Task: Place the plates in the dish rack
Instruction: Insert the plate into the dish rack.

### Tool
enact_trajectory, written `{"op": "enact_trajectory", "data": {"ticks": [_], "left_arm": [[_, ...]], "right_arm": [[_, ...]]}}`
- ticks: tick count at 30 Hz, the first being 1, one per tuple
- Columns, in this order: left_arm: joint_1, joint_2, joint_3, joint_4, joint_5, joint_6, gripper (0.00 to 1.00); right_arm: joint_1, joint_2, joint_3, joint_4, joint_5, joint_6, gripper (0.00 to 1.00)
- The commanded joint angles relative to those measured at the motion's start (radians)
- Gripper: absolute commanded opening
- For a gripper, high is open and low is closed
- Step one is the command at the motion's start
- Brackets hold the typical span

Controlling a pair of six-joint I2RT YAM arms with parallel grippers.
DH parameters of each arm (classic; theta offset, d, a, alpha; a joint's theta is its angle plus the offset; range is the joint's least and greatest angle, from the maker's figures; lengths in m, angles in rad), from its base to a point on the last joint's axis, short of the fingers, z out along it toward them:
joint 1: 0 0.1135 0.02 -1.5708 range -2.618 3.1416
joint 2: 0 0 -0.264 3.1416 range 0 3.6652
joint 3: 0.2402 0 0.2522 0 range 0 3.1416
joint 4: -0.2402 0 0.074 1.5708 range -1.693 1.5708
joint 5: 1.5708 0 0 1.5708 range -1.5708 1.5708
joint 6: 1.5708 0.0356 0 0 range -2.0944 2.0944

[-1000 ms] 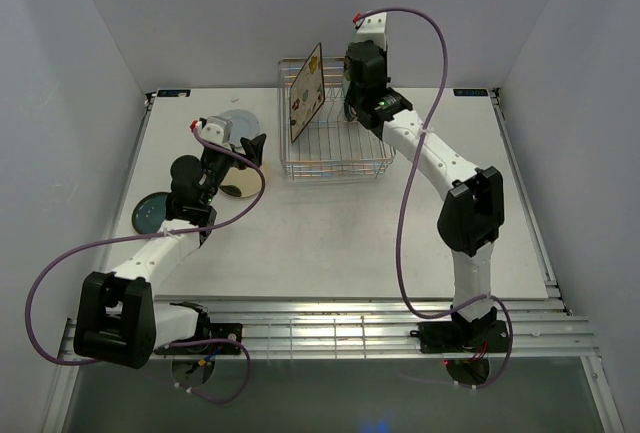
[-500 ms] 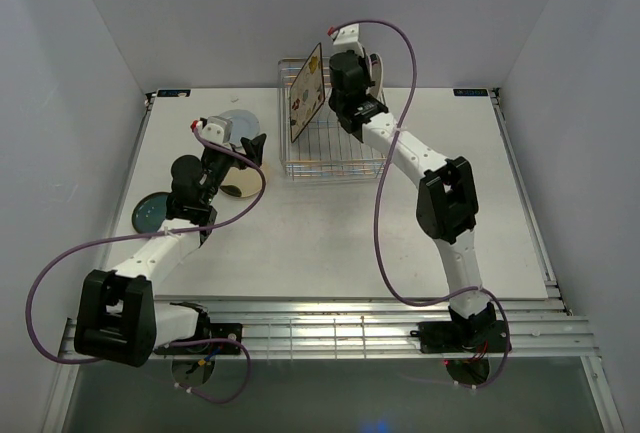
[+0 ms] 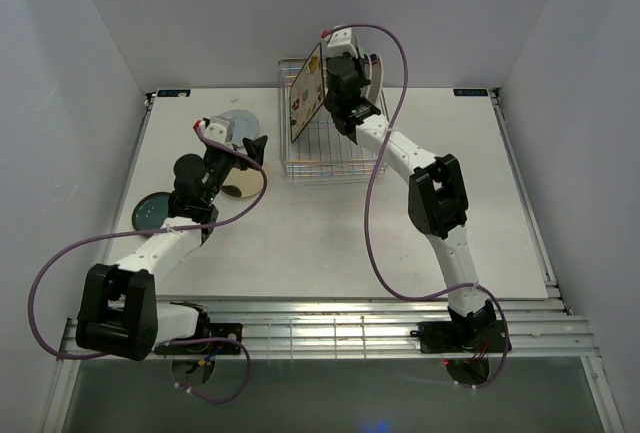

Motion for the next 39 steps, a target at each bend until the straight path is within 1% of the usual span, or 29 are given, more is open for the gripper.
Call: {"op": "enact_trajectory", "data": {"ticks": [1,7,17,20,24,29,39], "left_arm": [[-0.005,0.005,0.008,0.009,0.006,-0.001,0.98],[-0.005,0.006,0.008,0.009,0.002,0.001,0.98],[-0.005,0.008,0.009,0.009,0.002,0.004,0.98],[-0.004,0.008,0.011,0.009,0.002,0.002,0.98],[-0.005,0.006,0.009,0.009,0.000,0.004,0.98],[-0.005,0.003,0.009,0.009,0.002,0.004,0.98],[-0.005,0.003,0.006,0.009,0.008,0.005,0.98]], "right_arm": [[0.003,-0.016,0.083,0.227,0.025,-0.045,0.08],[0.003,0.022,0.077,0.288,0.038,-0.094,0.08],[0.003,0.030,0.036,0.310,0.045,-0.077,0.08],[0.001,0.027,0.019,0.293,0.036,-0.039,0.08],[-0.005,0.020,0.014,0.225,0.013,0.038,0.08],[-0.008,0.023,-0.001,0.212,0.009,0.061,0.08],[-0.016,0.027,-0.038,0.153,-0.022,0.161,0.08]]}}
